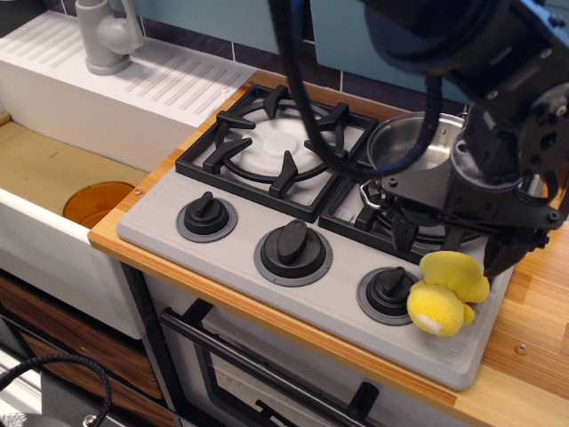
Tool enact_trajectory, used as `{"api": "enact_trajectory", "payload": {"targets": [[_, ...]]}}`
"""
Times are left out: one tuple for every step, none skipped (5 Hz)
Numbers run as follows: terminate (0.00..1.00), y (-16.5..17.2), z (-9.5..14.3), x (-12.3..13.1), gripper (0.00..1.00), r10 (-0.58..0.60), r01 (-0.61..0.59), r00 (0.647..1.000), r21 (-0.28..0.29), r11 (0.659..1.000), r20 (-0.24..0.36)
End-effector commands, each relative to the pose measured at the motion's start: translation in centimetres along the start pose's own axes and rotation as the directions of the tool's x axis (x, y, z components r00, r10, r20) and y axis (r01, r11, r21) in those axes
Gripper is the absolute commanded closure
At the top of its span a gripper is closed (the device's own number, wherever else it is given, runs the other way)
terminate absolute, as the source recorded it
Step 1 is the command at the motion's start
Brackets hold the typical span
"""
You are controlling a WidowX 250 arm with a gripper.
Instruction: Put stuffedduck in pot or pan an put pot or pan on stove
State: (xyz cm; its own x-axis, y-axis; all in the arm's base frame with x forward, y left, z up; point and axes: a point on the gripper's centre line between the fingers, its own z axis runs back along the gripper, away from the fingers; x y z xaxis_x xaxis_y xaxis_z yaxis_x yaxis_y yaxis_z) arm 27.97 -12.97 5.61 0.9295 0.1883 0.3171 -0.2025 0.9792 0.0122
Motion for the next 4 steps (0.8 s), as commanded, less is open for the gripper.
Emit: {"api": "enact_trajectory", "payload": {"targets": [[0.00,-0.9,-0.6,-0.6,0.00,0.002,-0.001,0.999,-0.017,1.000,0.052],[0.00,-1.2,-1.2,-1.1,0.00,0.000,0.001,0.998,-0.014,1.000,0.064],[0.00,-1.5,-1.7,-1.6,0.00,0.002,-0.001,0.997,-0.014,1.000,0.078],[0.00,-1.9,-2.0,-1.8,1.00,0.010,-0.009,0.997,-0.005,1.000,0.075]]}}
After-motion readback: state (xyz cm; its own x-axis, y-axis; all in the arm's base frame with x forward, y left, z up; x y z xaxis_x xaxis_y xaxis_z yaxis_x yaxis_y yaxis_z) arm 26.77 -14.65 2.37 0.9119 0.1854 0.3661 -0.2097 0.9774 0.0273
